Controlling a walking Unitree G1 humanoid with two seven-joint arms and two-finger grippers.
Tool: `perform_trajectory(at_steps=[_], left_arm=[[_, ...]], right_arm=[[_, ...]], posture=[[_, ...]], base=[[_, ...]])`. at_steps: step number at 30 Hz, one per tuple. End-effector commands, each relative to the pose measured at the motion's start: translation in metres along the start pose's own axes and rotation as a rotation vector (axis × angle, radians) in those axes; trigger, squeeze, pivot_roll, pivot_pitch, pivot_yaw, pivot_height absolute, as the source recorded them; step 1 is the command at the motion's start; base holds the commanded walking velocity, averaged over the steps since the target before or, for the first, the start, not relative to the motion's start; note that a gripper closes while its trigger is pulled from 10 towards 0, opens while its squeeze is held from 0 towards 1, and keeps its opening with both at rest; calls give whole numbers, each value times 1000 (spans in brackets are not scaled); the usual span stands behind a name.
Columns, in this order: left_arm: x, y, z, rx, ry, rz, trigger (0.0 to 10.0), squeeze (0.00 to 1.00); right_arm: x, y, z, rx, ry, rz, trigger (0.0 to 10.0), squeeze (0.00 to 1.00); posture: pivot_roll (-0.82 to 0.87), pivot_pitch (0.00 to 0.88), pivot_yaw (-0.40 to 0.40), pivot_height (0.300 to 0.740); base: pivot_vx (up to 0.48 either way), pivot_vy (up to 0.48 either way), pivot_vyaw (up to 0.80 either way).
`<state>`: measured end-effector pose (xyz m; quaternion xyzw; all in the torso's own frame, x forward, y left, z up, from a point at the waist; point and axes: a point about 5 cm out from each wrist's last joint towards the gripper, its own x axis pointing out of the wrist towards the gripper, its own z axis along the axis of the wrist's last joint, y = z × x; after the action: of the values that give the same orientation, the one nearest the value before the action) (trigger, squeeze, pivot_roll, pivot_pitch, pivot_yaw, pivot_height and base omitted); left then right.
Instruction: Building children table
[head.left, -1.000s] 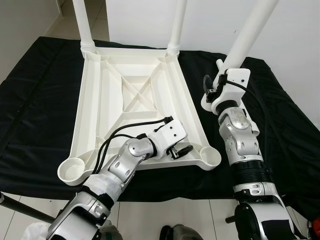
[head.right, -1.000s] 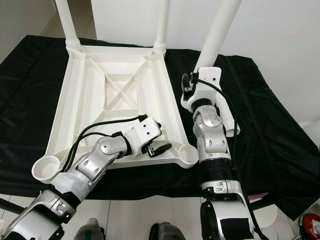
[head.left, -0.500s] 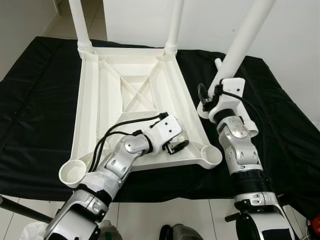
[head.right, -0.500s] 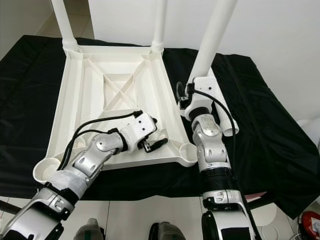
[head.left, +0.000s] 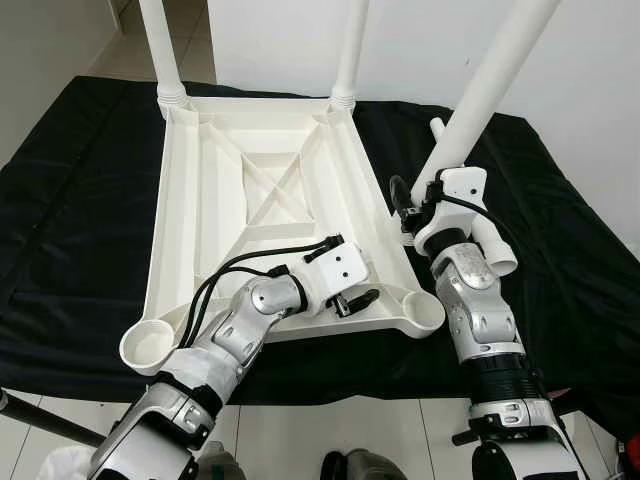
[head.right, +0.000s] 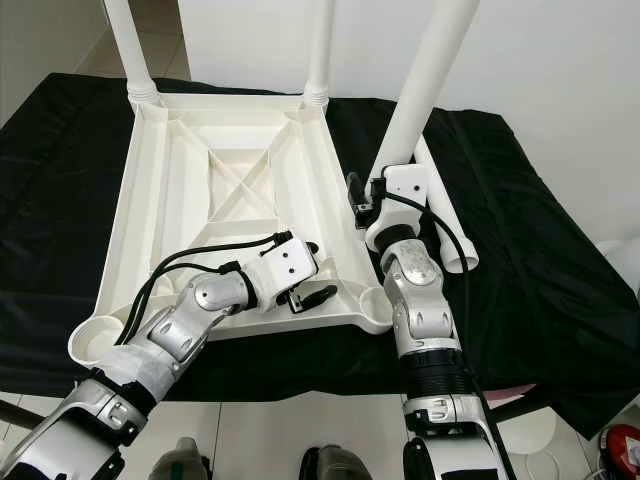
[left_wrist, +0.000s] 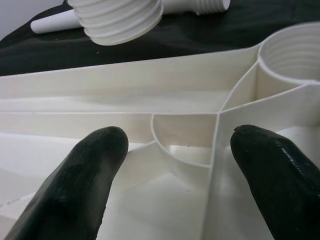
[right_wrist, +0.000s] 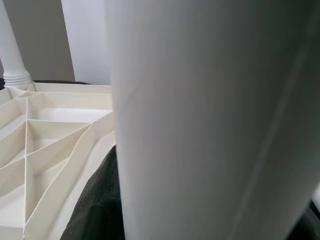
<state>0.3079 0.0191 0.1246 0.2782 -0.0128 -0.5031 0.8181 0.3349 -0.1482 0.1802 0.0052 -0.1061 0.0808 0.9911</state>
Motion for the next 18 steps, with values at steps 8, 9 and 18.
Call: perform_trajectory(at_steps=[8,9,18], left_arm=[[4,45,-7,3,130,272,10000,0],[3,52,-8,-11,141,312,10000,0],[-2,63,-6,-50,118,348,10000,0]], right_arm=[[4,4,9,2,-38,3,10000,0],[3,5,9,3,-40,4,10000,0],[-1,2,6,-7,-29,-1,10000,0]], posture=[[88,0,-55,740],[86,0,-53,740],[77,3,-46,740]], base=[[0,0,0],[0,0,0],[0,0,0]])
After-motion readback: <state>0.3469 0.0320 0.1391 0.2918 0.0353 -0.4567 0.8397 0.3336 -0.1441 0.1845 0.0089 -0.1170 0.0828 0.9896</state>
